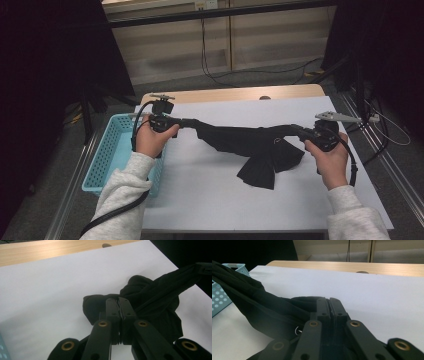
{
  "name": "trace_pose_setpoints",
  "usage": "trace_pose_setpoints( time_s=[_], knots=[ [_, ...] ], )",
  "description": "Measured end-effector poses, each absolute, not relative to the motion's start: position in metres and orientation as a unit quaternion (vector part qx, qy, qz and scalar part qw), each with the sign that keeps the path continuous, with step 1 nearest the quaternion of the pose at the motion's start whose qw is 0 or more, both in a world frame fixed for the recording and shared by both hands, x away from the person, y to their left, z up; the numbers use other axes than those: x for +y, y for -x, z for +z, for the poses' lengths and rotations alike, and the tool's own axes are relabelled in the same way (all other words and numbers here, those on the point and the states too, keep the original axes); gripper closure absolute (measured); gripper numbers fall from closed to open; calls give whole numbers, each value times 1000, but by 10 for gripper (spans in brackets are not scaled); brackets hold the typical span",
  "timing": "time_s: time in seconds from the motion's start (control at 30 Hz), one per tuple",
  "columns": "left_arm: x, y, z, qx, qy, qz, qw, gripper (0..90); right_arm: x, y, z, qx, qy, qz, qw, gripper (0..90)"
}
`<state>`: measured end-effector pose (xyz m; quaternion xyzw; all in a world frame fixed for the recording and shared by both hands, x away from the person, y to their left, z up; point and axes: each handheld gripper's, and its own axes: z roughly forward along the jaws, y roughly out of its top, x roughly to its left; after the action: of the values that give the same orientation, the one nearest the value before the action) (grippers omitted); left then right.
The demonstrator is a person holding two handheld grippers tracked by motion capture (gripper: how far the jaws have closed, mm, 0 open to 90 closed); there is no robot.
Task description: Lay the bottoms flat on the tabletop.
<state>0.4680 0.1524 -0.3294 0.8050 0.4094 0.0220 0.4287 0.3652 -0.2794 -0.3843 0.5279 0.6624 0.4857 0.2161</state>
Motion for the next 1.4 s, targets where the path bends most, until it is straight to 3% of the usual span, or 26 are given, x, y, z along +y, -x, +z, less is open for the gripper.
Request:
trace_pose_setpoints(
  time_s=[0.23,0.37,0.4,0.43,0.47,0.5,0.53,0.63,0.73,1.1,1.4],
  knots=[
    [148,-499,-322,421,-793,37,438,883,-282,-403,-372,659,-533,484,217,886],
    [137,-528,-309,430,-768,83,467,878,-283,-448,-351,618,-551,493,266,877],
    [133,-533,-310,431,-766,94,468,863,-281,-459,-347,603,-558,497,277,831],
    [129,-537,-313,431,-766,104,464,765,-278,-467,-343,594,-562,499,287,692],
    [126,-539,-316,435,-765,112,461,600,-275,-473,-342,589,-567,493,298,587],
    [123,-540,-321,434,-768,123,455,504,-272,-476,-341,589,-570,487,301,571],
    [122,-539,-326,436,-769,117,453,508,-269,-476,-343,599,-568,482,295,559],
    [119,-533,-341,436,-774,95,449,420,-263,-464,-352,634,-548,463,290,460],
    [118,-523,-356,447,-772,75,445,327,-265,-446,-368,665,-539,440,269,429],
    [104,-476,-389,420,-794,50,437,262,-261,-374,-418,718,-521,403,225,379],
    [104,-449,-406,397,-807,63,432,233,-234,-346,-439,747,-492,397,208,367]
  ],
)
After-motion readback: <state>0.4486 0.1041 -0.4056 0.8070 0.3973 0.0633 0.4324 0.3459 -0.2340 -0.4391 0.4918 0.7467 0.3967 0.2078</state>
